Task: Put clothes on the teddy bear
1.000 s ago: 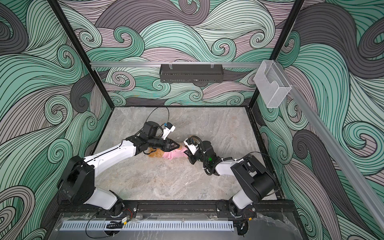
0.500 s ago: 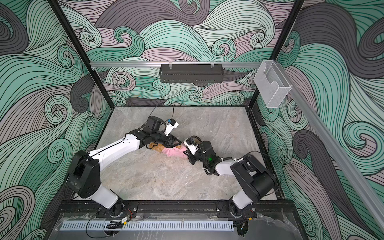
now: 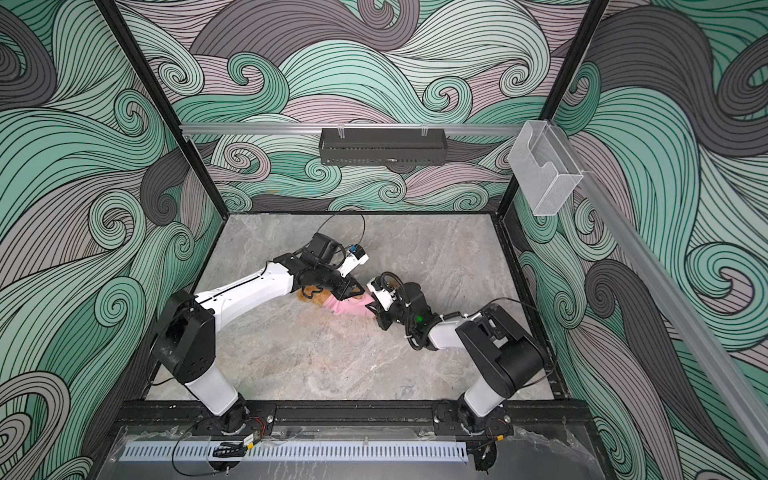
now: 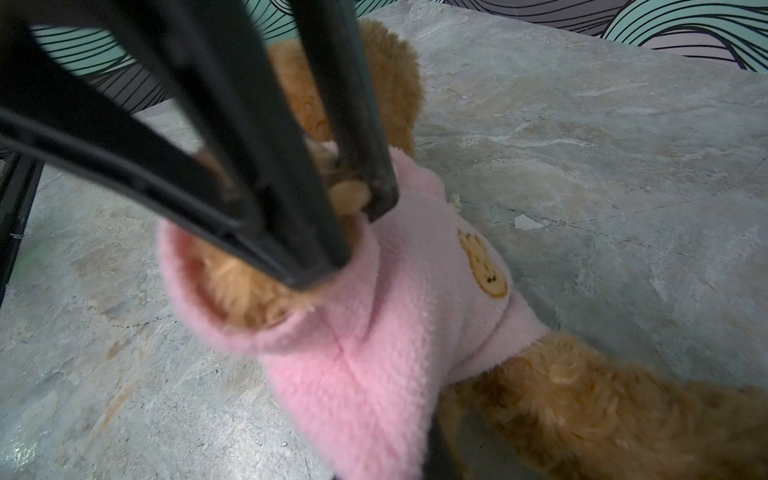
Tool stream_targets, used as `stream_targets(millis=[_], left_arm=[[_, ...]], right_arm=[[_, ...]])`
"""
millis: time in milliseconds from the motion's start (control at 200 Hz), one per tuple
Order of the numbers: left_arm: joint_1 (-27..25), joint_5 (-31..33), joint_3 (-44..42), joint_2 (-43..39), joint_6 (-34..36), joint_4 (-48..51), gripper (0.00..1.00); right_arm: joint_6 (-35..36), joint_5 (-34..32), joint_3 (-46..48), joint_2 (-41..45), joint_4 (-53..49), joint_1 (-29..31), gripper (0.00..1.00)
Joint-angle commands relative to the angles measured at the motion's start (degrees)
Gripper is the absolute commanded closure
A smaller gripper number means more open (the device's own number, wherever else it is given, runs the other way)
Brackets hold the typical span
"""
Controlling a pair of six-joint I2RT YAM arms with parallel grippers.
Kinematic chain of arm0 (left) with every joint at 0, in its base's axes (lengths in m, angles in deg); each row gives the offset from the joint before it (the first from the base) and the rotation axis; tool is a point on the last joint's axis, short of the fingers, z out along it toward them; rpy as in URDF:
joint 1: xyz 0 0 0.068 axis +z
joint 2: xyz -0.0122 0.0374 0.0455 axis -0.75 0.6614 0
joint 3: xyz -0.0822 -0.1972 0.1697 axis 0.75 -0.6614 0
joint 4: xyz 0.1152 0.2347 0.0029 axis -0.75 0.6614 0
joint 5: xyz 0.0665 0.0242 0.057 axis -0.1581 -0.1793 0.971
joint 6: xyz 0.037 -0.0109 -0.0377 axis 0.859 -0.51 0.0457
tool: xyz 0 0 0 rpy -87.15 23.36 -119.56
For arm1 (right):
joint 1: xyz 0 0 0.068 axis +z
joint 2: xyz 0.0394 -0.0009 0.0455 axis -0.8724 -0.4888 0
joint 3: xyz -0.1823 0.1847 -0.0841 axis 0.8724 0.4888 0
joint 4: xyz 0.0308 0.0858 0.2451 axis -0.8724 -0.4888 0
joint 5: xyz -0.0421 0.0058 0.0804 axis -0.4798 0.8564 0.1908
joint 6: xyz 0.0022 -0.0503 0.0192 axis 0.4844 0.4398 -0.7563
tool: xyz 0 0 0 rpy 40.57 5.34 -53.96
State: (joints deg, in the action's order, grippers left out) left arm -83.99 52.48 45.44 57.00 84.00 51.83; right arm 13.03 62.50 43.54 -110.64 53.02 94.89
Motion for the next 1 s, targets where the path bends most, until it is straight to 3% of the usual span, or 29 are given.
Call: stream_targets(millis=[0,85,210,225,250,325,490,625,755,905,995], left_arm=[[-0.5,0.2,2.2,0.1,0.7,2.5,0.93],[-0.3,0.0,2.6,-0.8,-2.3,2.0,1.0],[-0.3,-2.6,0.9,-2.0,-11.2,-2.8,1.0],[-0.3,-2.9,0.7,-2.1,-12.4,-3.3,1.0],[-0.3,-3.3,0.5,-2.0,-14.4,-3.9,1.0],[-0.3,-3.1,0.0,-1.8,-19.7,-4.5,1.0],[-0.4,-3.4,-0.1,-1.0,-29.5,-5.6,1.0],[-0.4,-5.1,-0.3,-0.4,-34.6,-7.8,1.0],[-0.6,-6.5,-0.9,-0.6,-37.0,-9.2,1.0],[-0.9,-7.9,-1.4,-0.4,-38.3,-9.7,1.0],[-1.0,-9.1,-1.4,-0.4,-38.8,-9.9,1.0]], right_arm=[[0.8,0.5,-1.1,0.3,0.8,0.0,0.97],[1.8,-2.7,-1.3,2.5,-2.9,0.0,0.78],[3.0,-7.6,-1.4,9.4,-9.4,0.2,0.45],[3.1,-7.9,-1.4,10.4,-9.9,0.2,0.34],[3.4,-8.5,-1.4,11.7,-10.3,0.5,0.25],[4.6,-9.5,-0.8,14.7,-9.7,1.8,0.12],[4.2,-11.1,0.2,15.7,-4.6,4.8,0.1],[1.3,-14.7,-0.2,12.7,0.5,7.1,0.16],[-4.6,-20.8,-0.3,8.3,7.5,7.7,0.22],[-9.4,-21.2,-1.7,3.8,13.5,7.9,0.27],[-11.5,-23.0,-1.3,2.0,13.9,7.8,0.36]])
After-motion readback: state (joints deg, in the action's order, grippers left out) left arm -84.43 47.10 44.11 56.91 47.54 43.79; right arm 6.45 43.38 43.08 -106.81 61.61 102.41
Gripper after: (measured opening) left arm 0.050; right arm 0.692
